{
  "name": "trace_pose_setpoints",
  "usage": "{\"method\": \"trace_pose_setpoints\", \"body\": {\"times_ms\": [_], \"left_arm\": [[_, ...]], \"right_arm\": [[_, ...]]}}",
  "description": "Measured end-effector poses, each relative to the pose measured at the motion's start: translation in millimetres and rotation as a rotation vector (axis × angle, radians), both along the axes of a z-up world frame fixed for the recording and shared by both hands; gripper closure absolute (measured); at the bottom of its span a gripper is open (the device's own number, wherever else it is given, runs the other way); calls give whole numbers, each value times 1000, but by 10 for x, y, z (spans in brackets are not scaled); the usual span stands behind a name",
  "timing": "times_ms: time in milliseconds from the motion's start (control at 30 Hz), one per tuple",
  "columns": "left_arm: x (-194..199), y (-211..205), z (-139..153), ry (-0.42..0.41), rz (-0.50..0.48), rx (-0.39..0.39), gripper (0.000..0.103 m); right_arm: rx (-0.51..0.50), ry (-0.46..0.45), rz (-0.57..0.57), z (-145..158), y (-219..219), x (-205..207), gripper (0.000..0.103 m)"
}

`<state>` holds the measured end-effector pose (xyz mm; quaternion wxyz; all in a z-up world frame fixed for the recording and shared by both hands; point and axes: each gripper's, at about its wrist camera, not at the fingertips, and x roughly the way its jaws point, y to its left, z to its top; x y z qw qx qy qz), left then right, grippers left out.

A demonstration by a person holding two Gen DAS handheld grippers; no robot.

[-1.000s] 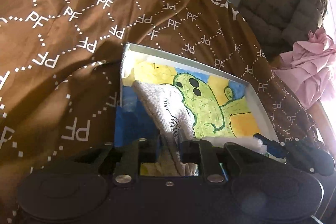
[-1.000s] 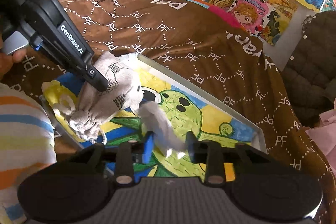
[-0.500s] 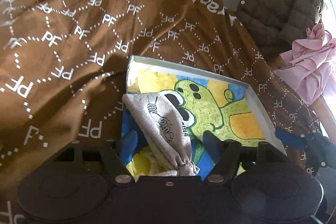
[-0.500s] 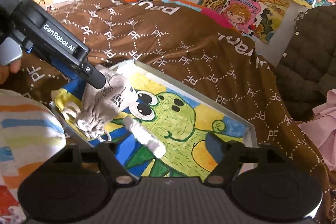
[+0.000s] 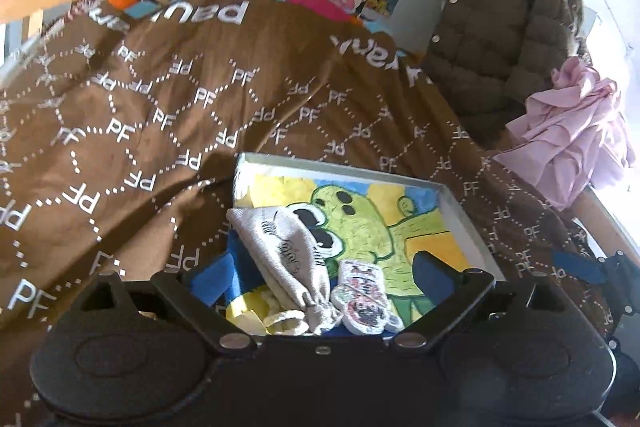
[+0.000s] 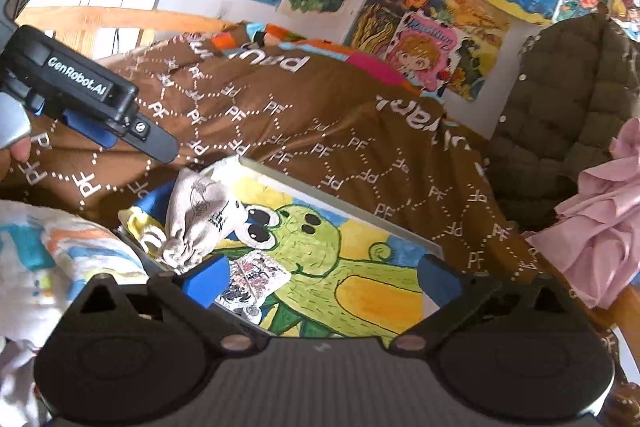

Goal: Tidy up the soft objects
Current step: 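Open the right gripper over the tray while the left gripper releases the grey bag into it, then withdraw both tools from the tray back toward the pile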

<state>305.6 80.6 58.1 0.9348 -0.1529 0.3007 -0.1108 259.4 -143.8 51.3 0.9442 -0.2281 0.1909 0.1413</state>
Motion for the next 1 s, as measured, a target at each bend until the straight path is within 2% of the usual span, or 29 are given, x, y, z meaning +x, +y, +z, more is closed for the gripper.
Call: {"method": "trace_pose_setpoints", "body": {"times_ms": [167,500,733,1000], "left_arm": [[-283,-108,199,-59,2,40,1],[-1001,-441,454,-198,-32,160,1],[-1444,-643,391,-263,-62,208,1],[-1761,-747,164,-303,-78,262,1]], "right_arm": [[40,-30,-29,171,-143,-250,0],[159,-74,-75,412,-470,-891,0],[228,-88,-149,344,-703,-1328,0],[259,-69,-223,72,-846,-1660,0]]}}
